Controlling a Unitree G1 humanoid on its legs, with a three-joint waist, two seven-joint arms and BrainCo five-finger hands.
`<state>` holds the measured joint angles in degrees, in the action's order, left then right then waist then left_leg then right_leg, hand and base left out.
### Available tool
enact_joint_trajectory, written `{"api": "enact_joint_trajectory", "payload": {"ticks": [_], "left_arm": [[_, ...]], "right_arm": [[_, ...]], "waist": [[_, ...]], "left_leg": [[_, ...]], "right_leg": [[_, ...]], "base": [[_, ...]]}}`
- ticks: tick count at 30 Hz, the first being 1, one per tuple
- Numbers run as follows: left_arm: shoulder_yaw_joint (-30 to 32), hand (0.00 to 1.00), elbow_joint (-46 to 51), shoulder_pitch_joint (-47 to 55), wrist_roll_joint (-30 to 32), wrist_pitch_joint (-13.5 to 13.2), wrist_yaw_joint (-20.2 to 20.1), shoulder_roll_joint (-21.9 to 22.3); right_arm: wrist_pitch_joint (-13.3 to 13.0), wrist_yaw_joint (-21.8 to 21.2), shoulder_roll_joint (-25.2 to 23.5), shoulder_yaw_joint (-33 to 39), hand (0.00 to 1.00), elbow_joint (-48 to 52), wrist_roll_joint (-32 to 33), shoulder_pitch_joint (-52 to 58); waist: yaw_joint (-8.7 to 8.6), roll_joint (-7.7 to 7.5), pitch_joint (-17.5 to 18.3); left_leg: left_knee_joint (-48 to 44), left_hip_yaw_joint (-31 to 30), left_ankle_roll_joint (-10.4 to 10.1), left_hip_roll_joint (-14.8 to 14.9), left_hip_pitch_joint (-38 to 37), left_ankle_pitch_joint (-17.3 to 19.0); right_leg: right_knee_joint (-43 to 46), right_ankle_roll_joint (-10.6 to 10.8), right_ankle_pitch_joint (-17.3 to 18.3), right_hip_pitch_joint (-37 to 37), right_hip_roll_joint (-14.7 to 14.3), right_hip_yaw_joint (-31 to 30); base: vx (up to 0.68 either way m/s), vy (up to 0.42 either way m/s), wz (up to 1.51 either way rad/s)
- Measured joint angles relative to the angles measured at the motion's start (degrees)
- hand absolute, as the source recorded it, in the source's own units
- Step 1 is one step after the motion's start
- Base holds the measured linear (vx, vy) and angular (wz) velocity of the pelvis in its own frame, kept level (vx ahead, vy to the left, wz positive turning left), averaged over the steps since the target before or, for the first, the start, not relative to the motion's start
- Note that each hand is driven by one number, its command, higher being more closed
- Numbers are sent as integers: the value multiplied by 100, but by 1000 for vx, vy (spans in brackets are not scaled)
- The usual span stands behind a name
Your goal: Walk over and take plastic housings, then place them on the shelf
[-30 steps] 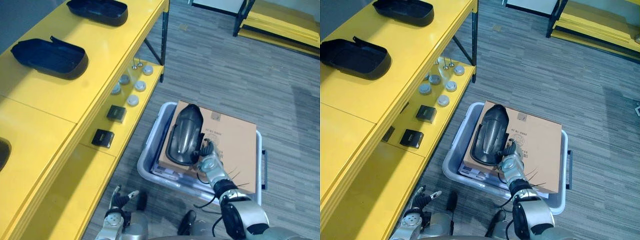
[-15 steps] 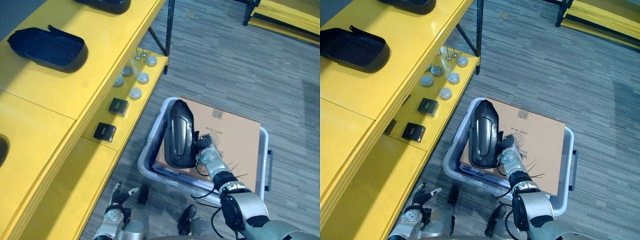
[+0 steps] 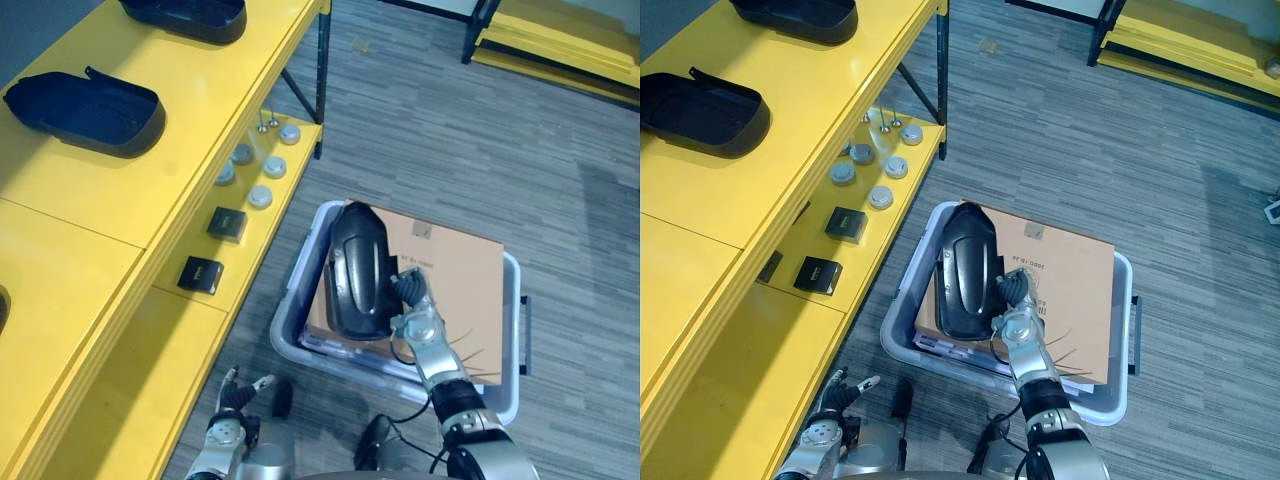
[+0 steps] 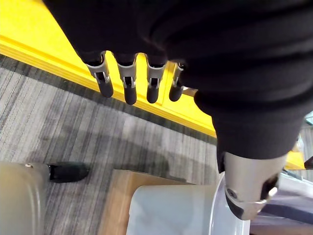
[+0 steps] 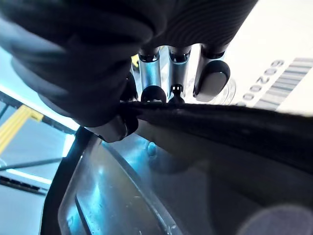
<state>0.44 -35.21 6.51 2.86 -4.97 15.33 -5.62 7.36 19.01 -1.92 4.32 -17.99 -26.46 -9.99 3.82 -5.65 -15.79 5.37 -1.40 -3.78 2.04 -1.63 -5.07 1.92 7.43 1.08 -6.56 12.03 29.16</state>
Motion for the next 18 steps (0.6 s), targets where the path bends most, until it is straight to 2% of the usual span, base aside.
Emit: {"api": "enact_joint_trajectory", "payload": {"ticks": [6,11,15,18], "left_arm": [[35,0,1768,484,-14,-84,133,220],[-127,0,3299,602,-233,-339,231,457],[-579,0,3833,524,-296,-532,233,439],[-995,0,3835,304,-329,-542,230,437]], "right_arm": [[-244,220,9,35,100,747,189,490],[-385,227,5,-41,100,1336,234,598],[-477,232,23,-287,100,1639,220,627],[-479,229,24,-539,100,1746,204,622]], "waist": [[8,101,236],[4,285,438],[-15,349,537],[-69,347,586]], "left_leg": [[-1,-66,6,-27,0,-1],[-2,-161,11,-48,-17,-5],[-2,-163,12,-51,-108,-6],[-1,-153,12,-39,-134,-5]], "right_leg": [[35,5,11,-14,12,48],[95,-13,46,-26,17,77],[88,-16,49,-120,17,74],[96,-20,53,-134,7,57]], "base": [[-16,-3,6],[-2,-2,3],[0,0,0],[-26,-6,-1]]}}
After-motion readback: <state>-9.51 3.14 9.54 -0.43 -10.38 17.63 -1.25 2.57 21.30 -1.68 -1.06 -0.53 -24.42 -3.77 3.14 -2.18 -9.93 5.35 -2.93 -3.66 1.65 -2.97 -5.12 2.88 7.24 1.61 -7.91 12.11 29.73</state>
